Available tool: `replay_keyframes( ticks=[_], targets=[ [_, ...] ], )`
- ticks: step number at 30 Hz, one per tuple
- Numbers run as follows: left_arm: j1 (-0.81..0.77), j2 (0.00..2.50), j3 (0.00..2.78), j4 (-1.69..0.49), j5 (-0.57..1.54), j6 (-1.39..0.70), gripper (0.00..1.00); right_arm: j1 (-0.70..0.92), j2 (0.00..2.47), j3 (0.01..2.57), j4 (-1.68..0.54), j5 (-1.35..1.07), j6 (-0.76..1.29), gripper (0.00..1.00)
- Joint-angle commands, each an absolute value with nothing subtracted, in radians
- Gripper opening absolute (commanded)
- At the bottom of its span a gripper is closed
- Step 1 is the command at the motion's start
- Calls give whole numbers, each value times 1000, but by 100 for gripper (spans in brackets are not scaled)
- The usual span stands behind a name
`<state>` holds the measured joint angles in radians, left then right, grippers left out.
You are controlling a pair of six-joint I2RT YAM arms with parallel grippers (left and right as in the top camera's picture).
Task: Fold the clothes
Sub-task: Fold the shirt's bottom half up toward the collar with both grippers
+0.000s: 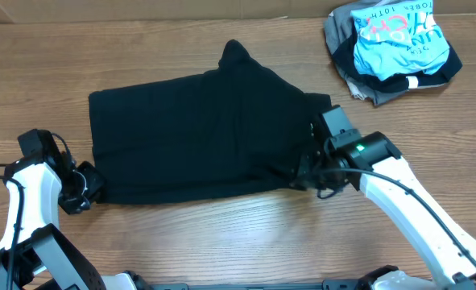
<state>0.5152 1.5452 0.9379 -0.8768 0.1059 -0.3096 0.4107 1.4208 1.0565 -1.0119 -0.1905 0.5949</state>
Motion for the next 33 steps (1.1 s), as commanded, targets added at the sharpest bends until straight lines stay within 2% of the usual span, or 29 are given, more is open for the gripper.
replay_keyframes(
  ticks=[1,13,23,33],
  targets=[
    [517,1548,966,-823,129,-300,4,376,1483,1084,-914,-150,562,4],
    [503,1548,1058,-743,218,-303,4,227,1553,1095,-673,-125,460,4],
    [455,1549,1091,-693,195,-311,4,222,1597,1095,-498,-123,387,4],
    [433,1549,1083,-614,85,-311,4,223,1760,1095,-352,-125,336,4]
  ],
)
